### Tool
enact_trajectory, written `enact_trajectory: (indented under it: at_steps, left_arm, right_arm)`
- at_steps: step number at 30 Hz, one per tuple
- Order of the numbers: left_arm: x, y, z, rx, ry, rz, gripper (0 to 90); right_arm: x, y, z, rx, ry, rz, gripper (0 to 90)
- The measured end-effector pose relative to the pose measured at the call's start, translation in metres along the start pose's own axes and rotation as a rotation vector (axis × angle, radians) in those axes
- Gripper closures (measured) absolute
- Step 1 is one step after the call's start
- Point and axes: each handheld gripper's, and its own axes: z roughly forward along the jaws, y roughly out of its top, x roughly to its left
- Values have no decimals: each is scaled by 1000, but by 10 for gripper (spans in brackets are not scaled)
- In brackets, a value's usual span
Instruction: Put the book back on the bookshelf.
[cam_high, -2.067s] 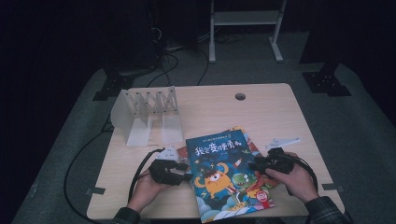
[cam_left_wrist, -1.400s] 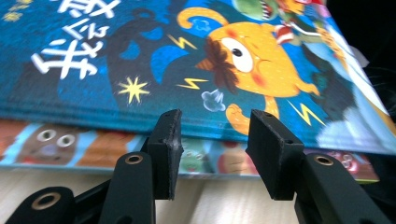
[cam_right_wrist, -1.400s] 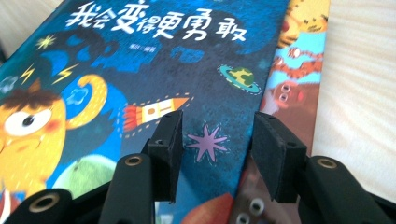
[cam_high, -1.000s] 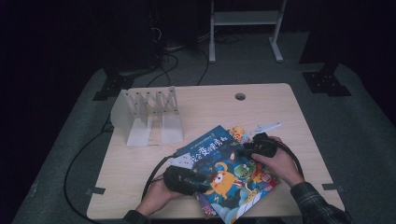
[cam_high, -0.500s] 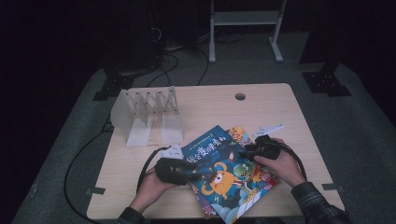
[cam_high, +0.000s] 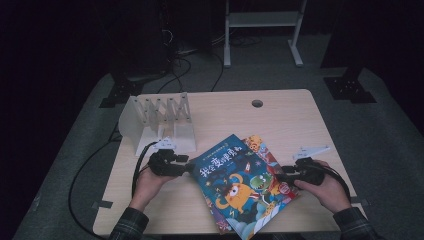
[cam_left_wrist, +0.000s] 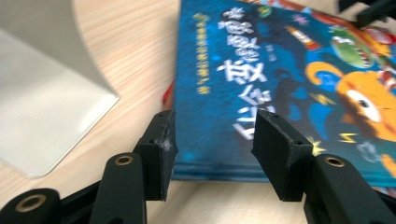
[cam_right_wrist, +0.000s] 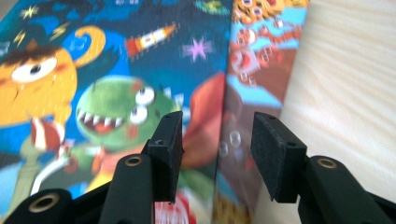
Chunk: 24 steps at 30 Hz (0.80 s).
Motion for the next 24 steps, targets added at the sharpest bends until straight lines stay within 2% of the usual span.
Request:
enact_trajectory:
  at_steps: [5, 13, 24]
  left_arm:
    - [6, -2, 4, 35, -5, -25, 481]
    - [4, -5, 12, 100, -7, -12, 471]
    - [2, -11, 8, 94, -25, -37, 471]
  right_arm:
    - [0, -16, -15, 1, -7, 14, 528]
    - [0, -35, -32, -7, -17, 36, 523]
    - [-6, -44, -41, -15, -35, 34, 511]
